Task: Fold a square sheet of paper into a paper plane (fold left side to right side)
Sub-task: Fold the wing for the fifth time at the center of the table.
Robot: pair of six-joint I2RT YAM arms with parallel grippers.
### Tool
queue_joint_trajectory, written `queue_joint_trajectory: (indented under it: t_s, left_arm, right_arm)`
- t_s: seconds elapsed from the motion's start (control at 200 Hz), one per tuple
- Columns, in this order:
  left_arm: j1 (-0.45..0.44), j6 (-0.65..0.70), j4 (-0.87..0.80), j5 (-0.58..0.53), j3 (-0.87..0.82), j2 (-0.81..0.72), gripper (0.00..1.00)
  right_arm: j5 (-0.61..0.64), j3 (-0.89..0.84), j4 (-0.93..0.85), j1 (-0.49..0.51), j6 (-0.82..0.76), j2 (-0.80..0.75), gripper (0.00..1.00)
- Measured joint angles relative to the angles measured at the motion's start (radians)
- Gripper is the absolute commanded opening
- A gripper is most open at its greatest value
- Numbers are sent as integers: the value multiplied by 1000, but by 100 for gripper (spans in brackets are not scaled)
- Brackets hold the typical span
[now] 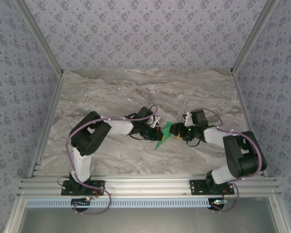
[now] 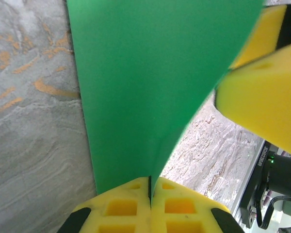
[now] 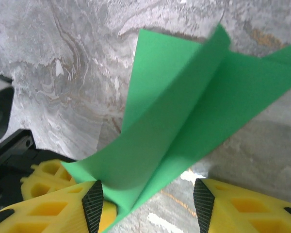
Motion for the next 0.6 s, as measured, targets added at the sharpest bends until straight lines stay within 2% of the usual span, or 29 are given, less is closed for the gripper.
queue_joint_trajectory:
  t_s: [0.305,0.6]
  left_arm:
    - [-6,0,-19,-21,0,-31,10]
    - [-6,6,-35,-58,0,-72,33]
  right_arm:
    - [-52,90,21,1,6,112,55]
    - [-60,104,4,0,-14,126,54]
